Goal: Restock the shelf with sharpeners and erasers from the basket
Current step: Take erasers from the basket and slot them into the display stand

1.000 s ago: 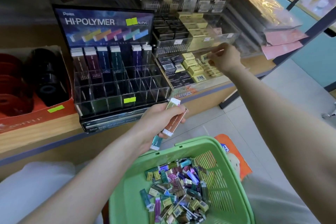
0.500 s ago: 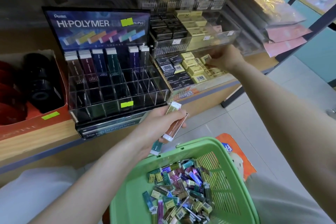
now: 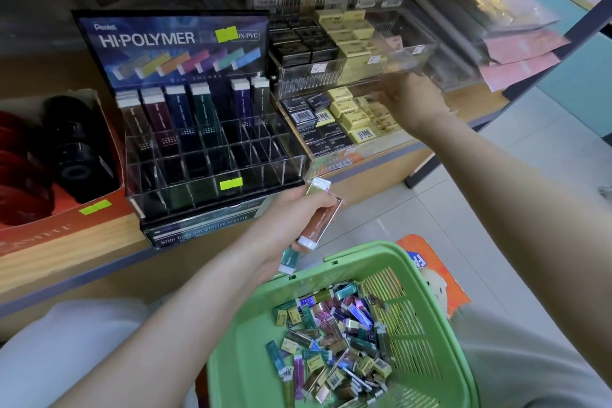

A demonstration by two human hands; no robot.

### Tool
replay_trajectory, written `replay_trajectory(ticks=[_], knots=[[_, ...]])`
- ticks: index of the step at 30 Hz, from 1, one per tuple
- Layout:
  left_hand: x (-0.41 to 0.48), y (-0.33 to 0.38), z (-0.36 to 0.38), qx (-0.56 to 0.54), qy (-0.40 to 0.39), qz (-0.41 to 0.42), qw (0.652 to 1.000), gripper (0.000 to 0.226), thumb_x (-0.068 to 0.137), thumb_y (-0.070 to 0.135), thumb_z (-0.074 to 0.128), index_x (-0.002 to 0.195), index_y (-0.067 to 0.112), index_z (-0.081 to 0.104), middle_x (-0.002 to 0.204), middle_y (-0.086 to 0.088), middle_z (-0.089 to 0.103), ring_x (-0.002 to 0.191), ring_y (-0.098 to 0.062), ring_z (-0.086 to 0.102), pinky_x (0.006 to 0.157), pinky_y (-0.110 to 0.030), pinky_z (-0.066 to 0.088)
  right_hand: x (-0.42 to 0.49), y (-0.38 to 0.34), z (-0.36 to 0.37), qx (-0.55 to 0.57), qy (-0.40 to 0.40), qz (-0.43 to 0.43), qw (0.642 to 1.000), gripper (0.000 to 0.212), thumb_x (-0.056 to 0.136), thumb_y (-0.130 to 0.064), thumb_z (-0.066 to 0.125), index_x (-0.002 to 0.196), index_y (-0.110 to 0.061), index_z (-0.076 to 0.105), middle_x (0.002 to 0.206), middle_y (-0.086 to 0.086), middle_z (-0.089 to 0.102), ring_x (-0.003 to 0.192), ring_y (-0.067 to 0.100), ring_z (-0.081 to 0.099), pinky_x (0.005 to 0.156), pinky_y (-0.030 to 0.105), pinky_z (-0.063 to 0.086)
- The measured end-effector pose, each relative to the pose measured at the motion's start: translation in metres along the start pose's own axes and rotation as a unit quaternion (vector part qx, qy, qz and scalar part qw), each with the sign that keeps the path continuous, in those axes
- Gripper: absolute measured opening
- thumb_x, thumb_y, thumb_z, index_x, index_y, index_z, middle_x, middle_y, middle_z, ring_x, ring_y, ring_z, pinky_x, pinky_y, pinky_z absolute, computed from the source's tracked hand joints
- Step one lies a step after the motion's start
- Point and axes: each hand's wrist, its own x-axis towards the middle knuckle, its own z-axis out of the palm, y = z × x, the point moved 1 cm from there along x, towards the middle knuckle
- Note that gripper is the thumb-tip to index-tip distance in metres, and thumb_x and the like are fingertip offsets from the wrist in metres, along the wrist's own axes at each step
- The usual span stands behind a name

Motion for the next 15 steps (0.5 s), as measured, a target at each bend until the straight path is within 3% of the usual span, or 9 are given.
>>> replay_trajectory(ticks=[2, 4, 7, 10, 13, 15], knots=[[0.001, -0.002, 0.001, -0.005, 0.005, -0.002, 1.0, 0.028, 0.092, 0.023, 0.053, 0.113, 0.008, 0.065, 0.072, 0.002, 0.054, 0.055, -0.008, 0.046, 0.048, -0.019, 0.029, -0.014, -0.003, -0.001, 0.015, 0.051, -0.015, 0.998, 0.024, 0.098, -0.025, 0.047, 0.108, -0.014, 0.066, 0.109, 0.011, 0.065, 0.102, 0.031, 0.055, 0.084, 0.042, 0.047], [0.001, -0.004, 0.002, -0.013, 0.003, 0.009, 1.0, 0.023, 0.093, 0.02, 0.055, 0.11, 0.008, 0.065, 0.069, 0.002, 0.055, 0.051, -0.006, 0.044, 0.042, -0.016, 0.026, -0.04, -0.012, -0.004, 0.057, 0.134, -0.048, 0.988, 0.025, 0.099, -0.021, 0.045, 0.109, -0.007, 0.062, 0.108, 0.011, 0.061, 0.103, 0.028, 0.05, 0.084, 0.034, 0.04], [0.002, -0.008, 0.003, -0.029, -0.018, 0.03, 0.999, 0.013, 0.093, 0.016, 0.059, 0.104, 0.011, 0.064, 0.066, 0.004, 0.057, 0.047, -0.004, 0.037, 0.038, -0.014, 0.021, -0.093, -0.025, -0.008, 0.123, 0.17, -0.098, 0.973, 0.014, 0.097, -0.016, 0.047, 0.098, -0.007, 0.058, 0.091, 0.002, 0.054, 0.081, 0.011, 0.043, 0.071, 0.021, 0.032], [0.002, -0.013, 0.005, -0.04, -0.021, 0.038, 0.998, 0.011, 0.091, 0.016, 0.062, 0.101, 0.011, 0.062, 0.068, 0.004, 0.058, 0.046, -0.004, 0.035, 0.036, -0.013, 0.022, -0.141, -0.032, -0.002, 0.193, 0.057, -0.045, 0.979, 0.016, 0.098, -0.027, 0.047, 0.09, -0.017, 0.056, 0.077, -0.011, 0.052, 0.066, 0.004, 0.044, 0.062, 0.012, 0.034], [0.002, -0.016, 0.009, -0.055, -0.02, 0.046, 0.997, 0.011, 0.09, 0.017, 0.063, 0.099, 0.012, 0.059, 0.075, -0.001, 0.059, 0.045, -0.004, 0.034, 0.035, -0.013, 0.023, -0.173, -0.043, 0.008, 0.237, -0.098, -0.017, 0.966, 0.035, 0.095, -0.043, 0.044, 0.081, -0.018, 0.063, 0.07, -0.002, 0.06, 0.063, 0.013, 0.054, 0.058, 0.023, 0.039], [0.001, -0.018, 0.011, -0.06, -0.01, 0.049, 0.997, 0.01, 0.089, 0.018, 0.062, 0.097, 0.014, 0.057, 0.072, 0.003, 0.059, 0.045, -0.003, 0.034, 0.035, -0.013, 0.024, -0.184, -0.047, 0.014, 0.275, -0.157, -0.009, 0.948, 0.032, 0.093, -0.043, 0.051, 0.072, -0.02, 0.062, 0.064, 0.003, 0.06, 0.059, 0.013, 0.053, 0.059, 0.029, 0.041]])
